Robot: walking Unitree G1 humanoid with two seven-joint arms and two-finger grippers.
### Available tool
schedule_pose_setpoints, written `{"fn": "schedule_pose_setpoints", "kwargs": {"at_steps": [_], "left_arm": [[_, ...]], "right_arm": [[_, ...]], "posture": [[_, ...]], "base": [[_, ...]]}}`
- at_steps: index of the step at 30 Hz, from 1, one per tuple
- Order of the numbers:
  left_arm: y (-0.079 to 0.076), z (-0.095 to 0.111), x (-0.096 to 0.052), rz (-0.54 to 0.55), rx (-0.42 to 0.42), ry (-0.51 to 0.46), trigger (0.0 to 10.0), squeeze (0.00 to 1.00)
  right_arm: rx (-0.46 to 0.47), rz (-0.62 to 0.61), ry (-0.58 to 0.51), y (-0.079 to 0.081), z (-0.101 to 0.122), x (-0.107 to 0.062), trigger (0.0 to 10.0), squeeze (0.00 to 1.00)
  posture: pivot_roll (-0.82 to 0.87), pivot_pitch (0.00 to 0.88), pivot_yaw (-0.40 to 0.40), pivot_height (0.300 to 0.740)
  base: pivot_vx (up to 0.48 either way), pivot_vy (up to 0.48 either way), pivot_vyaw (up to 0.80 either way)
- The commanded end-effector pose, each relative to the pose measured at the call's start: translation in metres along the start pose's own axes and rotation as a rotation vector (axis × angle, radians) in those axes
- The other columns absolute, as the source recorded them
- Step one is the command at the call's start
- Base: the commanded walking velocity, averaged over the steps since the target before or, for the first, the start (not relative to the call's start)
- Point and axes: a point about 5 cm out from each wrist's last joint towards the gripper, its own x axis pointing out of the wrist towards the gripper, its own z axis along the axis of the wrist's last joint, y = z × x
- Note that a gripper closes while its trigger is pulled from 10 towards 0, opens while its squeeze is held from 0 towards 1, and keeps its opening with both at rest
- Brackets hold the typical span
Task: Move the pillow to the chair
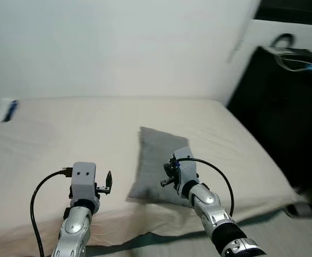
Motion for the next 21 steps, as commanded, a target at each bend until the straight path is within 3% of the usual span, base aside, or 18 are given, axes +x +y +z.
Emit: {"fn": "schedule_pose_setpoints", "kwargs": {"at_steps": [1, 4, 10, 21], "left_arm": [[-0.0034, -0.0046, -0.0015, -0.007, -0.041, 0.037, 10.0, 0.00], [-0.0044, -0.0069, -0.0023, 0.001, -0.073, 0.059, 10.0, 0.00], [-0.0052, -0.0025, -0.0023, -0.003, -0.024, 0.019, 10.0, 0.00], [-0.0038, 0.0025, -0.0014, 0.000, -0.026, -0.005, 10.0, 0.00]], "right_arm": [[-0.011, 0.006, 0.000, 0.0001, -0.0003, -0.0001, 10.0, 0.00], [-0.012, 0.009, -0.001, 0.0009, -0.0002, 0.0000, 10.0, 0.00], [-0.014, 0.010, -0.007, 0.0011, 0.0007, 0.0005, 10.0, 0.00], [-0.019, 0.009, -0.015, 0.0005, 0.0028, 0.0011, 10.0, 0.00]], "posture": [[0.07, 0.000, -0.137, 0.740], [0.07, 0.000, -0.137, 0.740], [0.07, 0.000, -0.138, 0.740], [0.06, 0.000, -0.134, 0.740]], "base": [[0.000, 0.000, 0.80], [0.000, 0.000, 0.80], [0.000, 0.000, 0.80], [0.000, 0.000, 0.80]]}}
